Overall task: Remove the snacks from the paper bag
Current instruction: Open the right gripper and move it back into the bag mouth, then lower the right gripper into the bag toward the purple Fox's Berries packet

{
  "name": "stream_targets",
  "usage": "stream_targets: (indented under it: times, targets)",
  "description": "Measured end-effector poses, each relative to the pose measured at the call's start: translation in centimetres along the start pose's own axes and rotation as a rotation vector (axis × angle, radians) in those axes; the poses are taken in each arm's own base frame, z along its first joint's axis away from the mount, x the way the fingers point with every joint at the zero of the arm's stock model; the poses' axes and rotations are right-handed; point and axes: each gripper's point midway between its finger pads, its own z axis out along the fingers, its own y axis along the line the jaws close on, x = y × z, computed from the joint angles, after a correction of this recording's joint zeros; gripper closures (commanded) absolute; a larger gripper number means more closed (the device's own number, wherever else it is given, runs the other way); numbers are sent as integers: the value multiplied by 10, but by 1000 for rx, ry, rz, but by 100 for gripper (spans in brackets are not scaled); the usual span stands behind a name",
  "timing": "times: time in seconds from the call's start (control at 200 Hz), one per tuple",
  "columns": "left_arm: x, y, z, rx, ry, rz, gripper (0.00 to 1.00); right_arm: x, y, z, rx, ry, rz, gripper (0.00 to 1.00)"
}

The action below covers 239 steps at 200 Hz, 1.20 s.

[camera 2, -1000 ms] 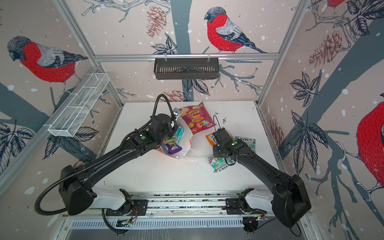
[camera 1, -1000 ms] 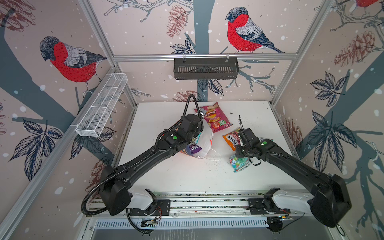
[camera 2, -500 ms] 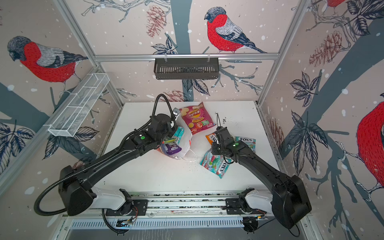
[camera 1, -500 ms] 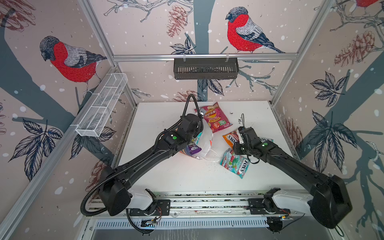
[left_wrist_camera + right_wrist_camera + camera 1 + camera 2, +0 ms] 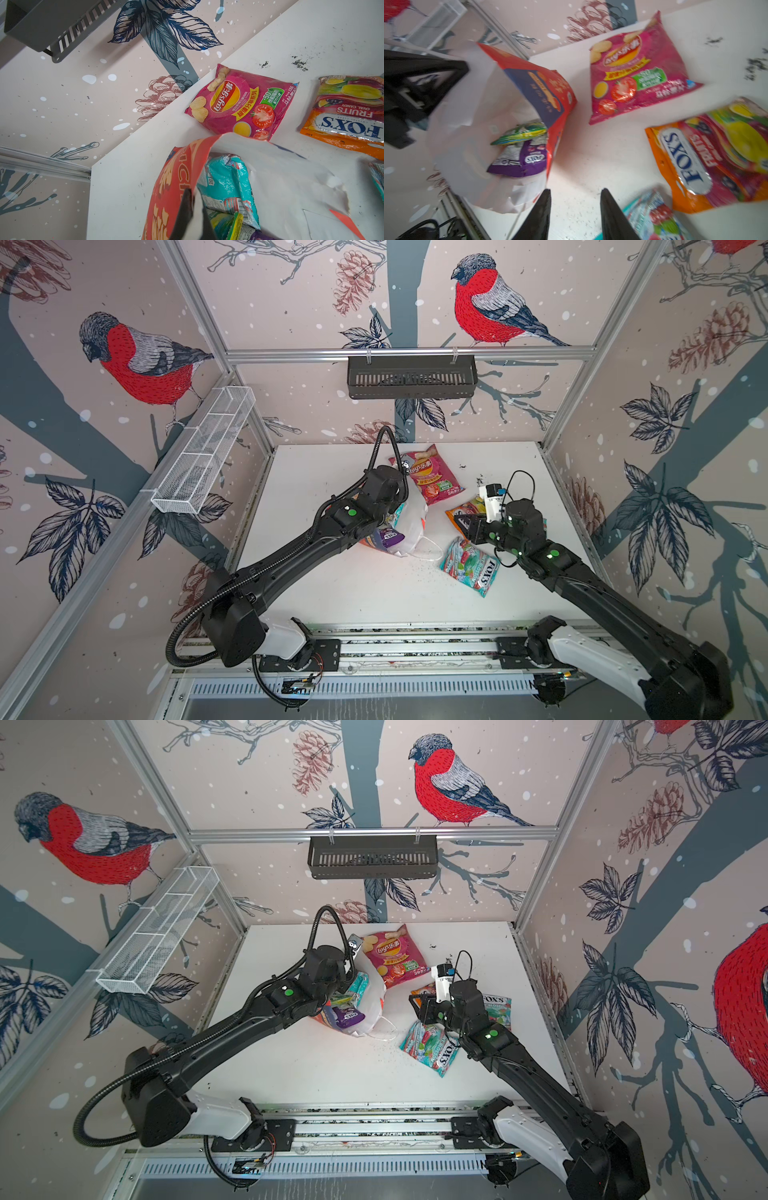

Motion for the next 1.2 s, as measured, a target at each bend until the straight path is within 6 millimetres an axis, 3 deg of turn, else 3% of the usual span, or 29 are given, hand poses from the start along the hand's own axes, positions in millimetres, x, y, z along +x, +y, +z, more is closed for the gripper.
stream_targets:
  times: [0.12, 0.38, 0.705, 0.901, 1.196]
  targets:
    - [-2, -1, 1, 2, 1, -1, 100, -2, 24, 7, -105, -2, -26, 60]
    - [-3, -2, 4, 0, 4, 1, 100, 18, 63, 30, -224, 81, -51, 64]
    - [3, -2, 2, -9, -31, -10, 100, 43, 77, 76, -248, 141, 54, 66]
    - [9, -3, -2, -6, -40, -12, 100, 61, 72, 107, -192, 184, 108, 68]
    - [13, -6, -13, 30, -62, -11, 100, 83, 75, 127, -175, 202, 139, 69]
